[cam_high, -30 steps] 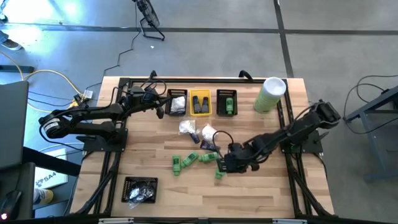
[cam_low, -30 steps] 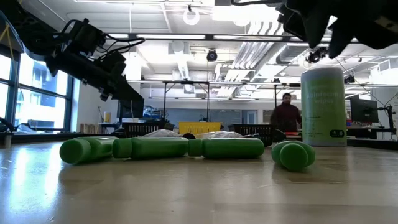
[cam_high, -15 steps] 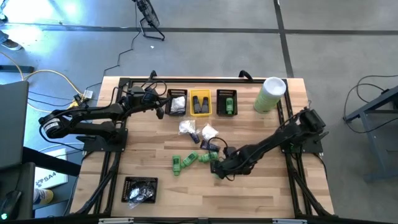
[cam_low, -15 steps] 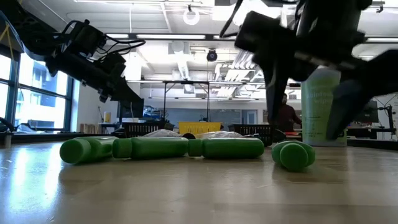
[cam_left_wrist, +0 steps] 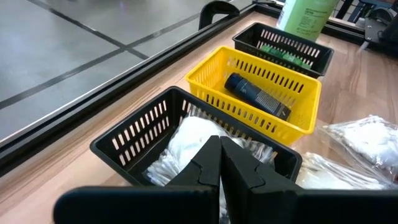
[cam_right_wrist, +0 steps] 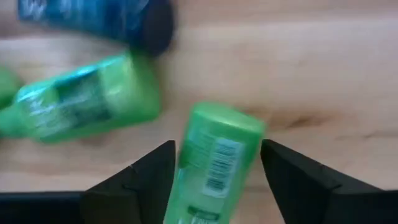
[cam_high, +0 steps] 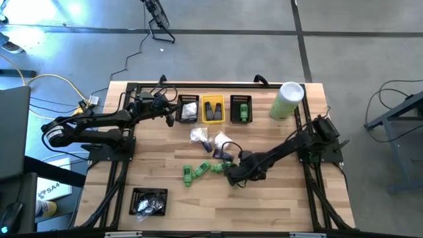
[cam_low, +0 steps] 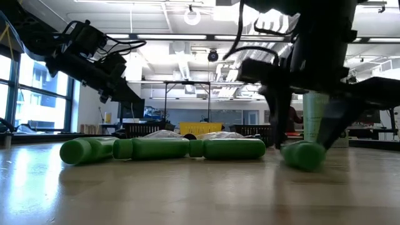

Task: Pick & Place Travel size toiletries
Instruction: Put the green shampoo bottle into the top right black bin

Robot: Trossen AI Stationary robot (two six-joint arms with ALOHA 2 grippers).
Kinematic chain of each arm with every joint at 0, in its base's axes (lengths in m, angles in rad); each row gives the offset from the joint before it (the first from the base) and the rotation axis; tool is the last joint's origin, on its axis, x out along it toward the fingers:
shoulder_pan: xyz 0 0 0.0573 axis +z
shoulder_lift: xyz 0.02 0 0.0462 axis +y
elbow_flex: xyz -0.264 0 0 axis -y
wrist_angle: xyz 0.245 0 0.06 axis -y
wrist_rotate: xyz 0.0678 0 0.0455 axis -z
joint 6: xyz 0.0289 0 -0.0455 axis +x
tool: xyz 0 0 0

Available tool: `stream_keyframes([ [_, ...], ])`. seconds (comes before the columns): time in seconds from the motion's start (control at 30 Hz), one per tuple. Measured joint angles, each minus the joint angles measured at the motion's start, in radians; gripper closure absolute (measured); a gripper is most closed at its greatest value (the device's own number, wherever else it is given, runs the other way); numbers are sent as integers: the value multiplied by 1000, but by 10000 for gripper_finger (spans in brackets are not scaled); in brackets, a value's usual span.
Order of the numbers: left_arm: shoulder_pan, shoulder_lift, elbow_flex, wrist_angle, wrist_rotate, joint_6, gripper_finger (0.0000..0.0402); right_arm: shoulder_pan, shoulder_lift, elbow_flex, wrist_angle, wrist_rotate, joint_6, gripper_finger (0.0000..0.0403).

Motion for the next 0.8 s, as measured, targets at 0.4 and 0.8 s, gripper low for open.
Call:
stream_keyframes([
  [0.4, 0, 0, 0, 0, 0, 0, 402, -97, 1, 0, -70, -81, -252, 229],
  [0.8, 0, 0, 0, 0, 0, 0, 402, -120, 0, 0, -70, -81, -367, 239],
])
